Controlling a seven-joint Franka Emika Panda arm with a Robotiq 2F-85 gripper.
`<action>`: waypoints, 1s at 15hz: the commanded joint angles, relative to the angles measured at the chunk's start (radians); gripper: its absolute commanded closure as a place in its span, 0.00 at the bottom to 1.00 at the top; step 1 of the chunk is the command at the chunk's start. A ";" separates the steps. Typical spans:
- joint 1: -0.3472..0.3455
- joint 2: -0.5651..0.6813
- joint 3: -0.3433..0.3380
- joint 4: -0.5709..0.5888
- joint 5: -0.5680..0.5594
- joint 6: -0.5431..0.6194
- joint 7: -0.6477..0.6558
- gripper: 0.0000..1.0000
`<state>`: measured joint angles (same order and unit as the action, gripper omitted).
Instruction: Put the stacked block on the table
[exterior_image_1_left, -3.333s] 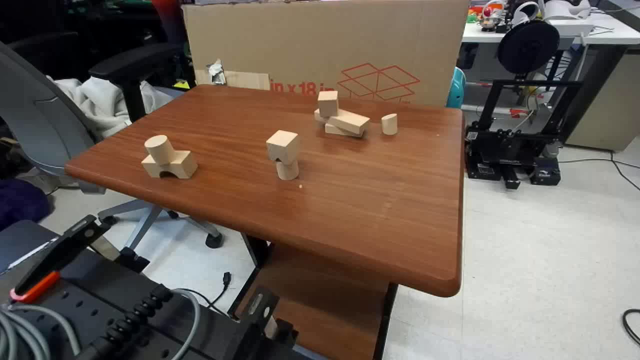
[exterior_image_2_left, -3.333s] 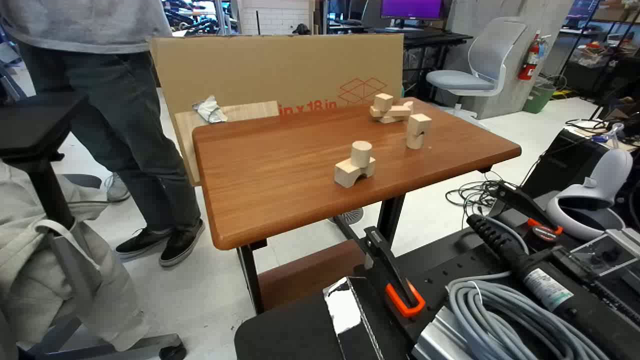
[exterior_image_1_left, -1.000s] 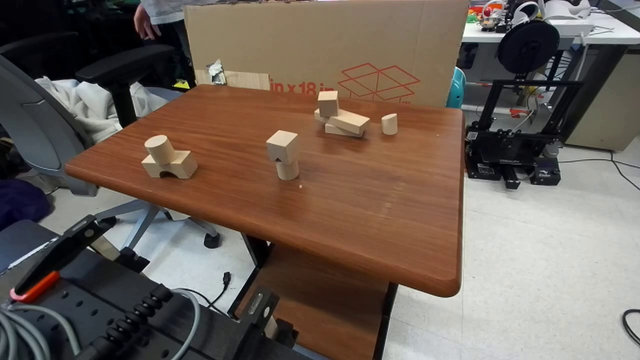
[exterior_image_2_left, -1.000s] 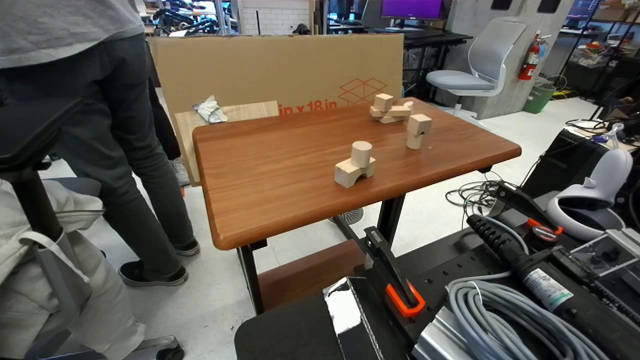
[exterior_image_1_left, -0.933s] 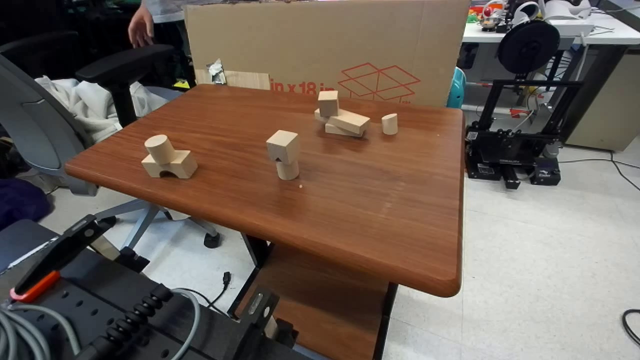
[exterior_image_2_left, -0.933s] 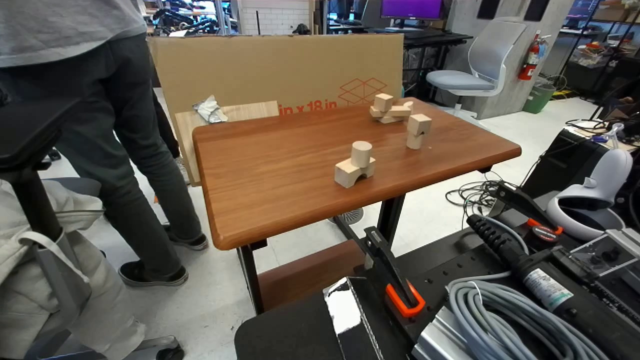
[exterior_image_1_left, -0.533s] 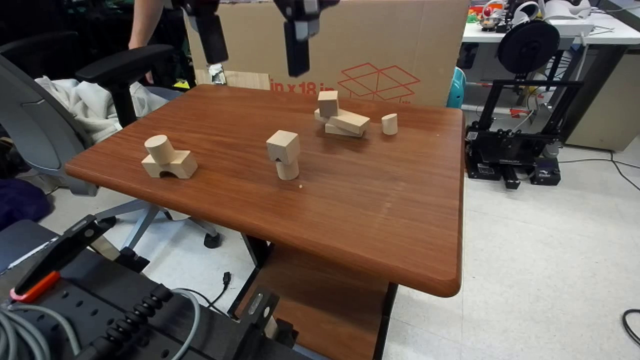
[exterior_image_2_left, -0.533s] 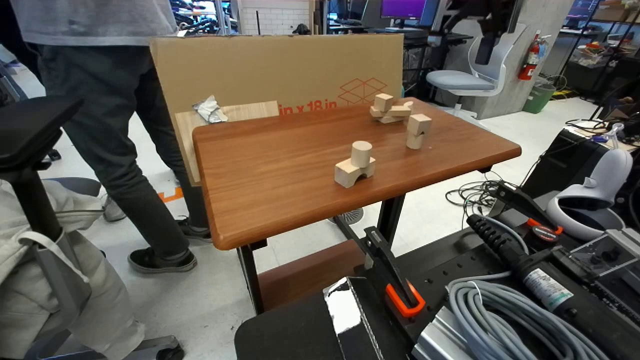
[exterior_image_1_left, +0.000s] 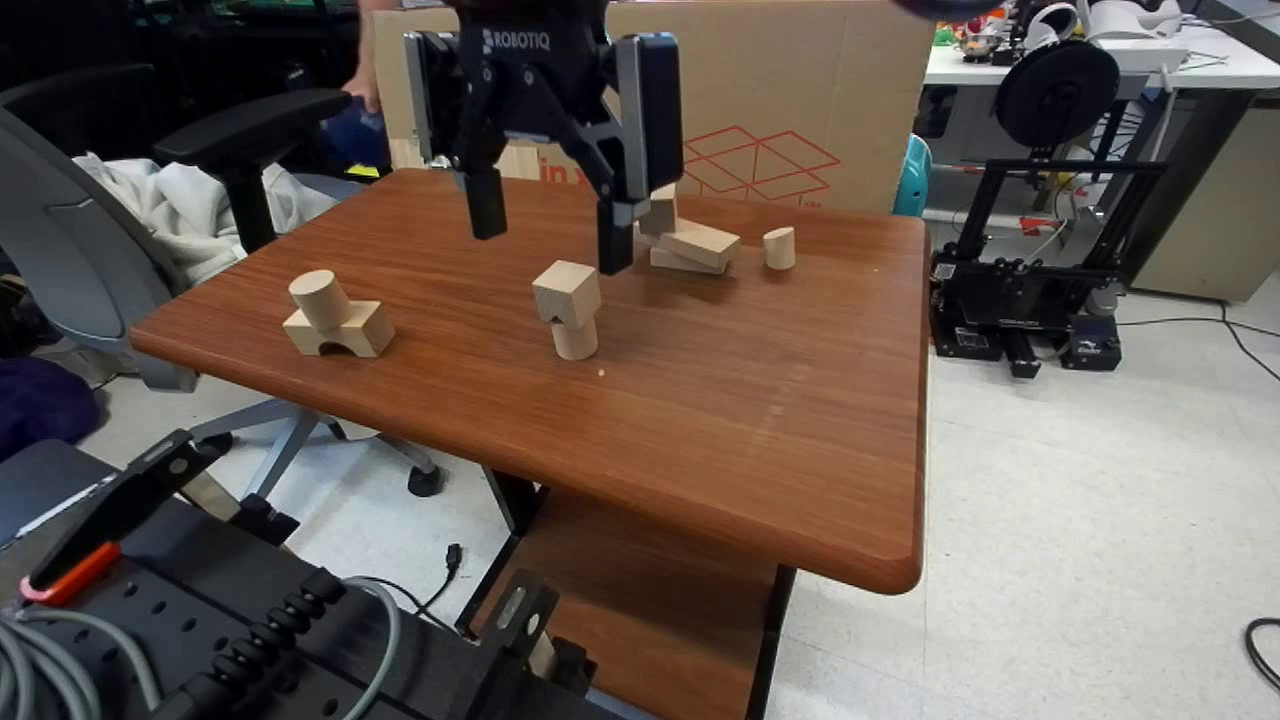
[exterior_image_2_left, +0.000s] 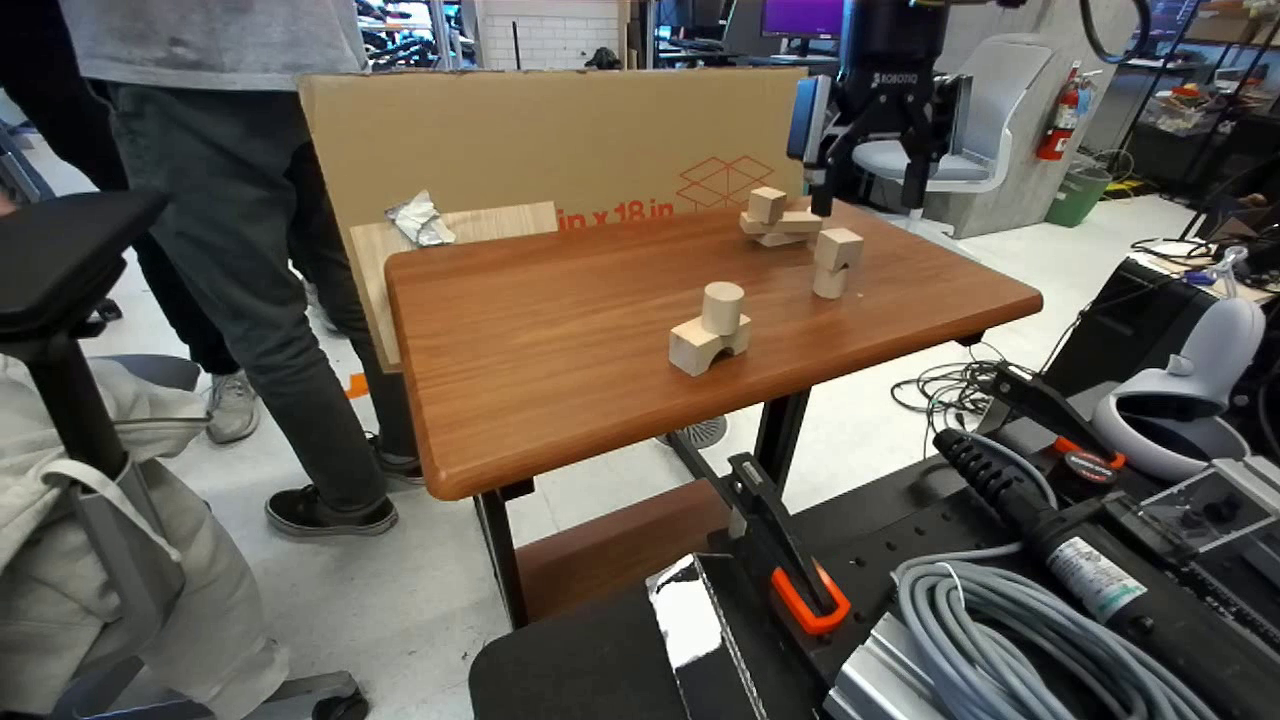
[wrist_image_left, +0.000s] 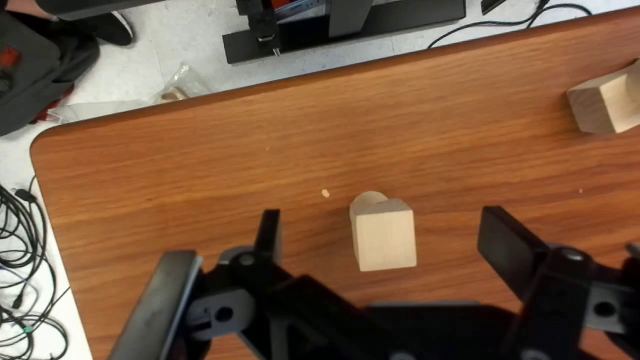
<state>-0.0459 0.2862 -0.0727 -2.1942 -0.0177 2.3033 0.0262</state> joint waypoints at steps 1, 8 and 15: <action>0.011 0.084 0.002 0.078 -0.022 0.011 0.036 0.00; 0.041 0.173 -0.006 0.140 -0.080 -0.004 0.068 0.42; 0.048 0.178 -0.002 0.146 -0.102 -0.010 0.067 0.92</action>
<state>-0.0058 0.4598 -0.0706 -2.0674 -0.1009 2.3032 0.0829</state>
